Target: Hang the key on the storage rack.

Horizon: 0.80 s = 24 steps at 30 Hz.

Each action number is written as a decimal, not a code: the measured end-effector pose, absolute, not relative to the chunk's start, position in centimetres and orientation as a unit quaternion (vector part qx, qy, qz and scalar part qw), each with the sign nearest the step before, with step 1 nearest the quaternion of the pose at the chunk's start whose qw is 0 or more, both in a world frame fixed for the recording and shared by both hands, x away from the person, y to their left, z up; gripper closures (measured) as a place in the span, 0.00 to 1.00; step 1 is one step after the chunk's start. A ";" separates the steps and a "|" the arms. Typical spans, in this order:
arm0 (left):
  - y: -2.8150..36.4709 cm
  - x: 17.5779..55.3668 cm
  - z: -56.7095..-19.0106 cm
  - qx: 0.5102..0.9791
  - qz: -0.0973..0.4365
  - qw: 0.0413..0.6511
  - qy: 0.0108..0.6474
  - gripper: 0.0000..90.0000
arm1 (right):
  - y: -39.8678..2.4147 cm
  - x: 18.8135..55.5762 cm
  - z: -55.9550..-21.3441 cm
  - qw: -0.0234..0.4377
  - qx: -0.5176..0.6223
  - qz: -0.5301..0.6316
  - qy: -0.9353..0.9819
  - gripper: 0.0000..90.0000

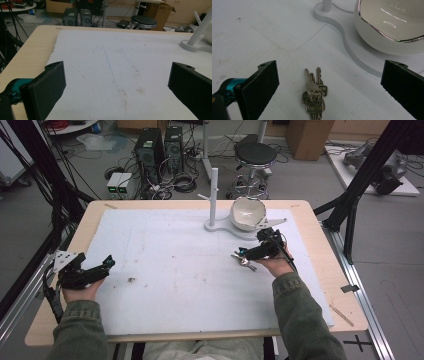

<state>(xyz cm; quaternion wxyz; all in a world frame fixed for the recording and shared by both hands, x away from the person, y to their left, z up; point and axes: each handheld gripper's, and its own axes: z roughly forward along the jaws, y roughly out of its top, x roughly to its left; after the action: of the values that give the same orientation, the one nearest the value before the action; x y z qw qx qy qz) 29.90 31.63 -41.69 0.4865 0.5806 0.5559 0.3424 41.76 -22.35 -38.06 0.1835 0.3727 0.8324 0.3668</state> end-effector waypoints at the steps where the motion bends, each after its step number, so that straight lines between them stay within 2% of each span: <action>1: 31.6 30.0 -41.7 0.580 0.341 0.486 0.557 0.02 | -22.3 41.9 -38.1 0.182 0.373 0.366 0.833 0.01; 20: 31.7 30.0 -41.8 0.580 0.339 0.486 0.559 0.02 | -19.2 44.2 -39.4 0.138 0.349 0.309 0.874 0.01; 24: 31.7 30.0 -41.8 0.579 0.338 0.487 0.560 0.02 | -18.3 44.8 -39.8 0.131 0.339 0.283 0.888 0.03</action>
<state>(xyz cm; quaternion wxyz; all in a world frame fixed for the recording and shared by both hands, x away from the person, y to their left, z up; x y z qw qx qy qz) 30.03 31.73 -41.77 0.4865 0.5792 0.5602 0.3377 44.79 -18.25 -39.82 0.1315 0.3386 0.8875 0.2834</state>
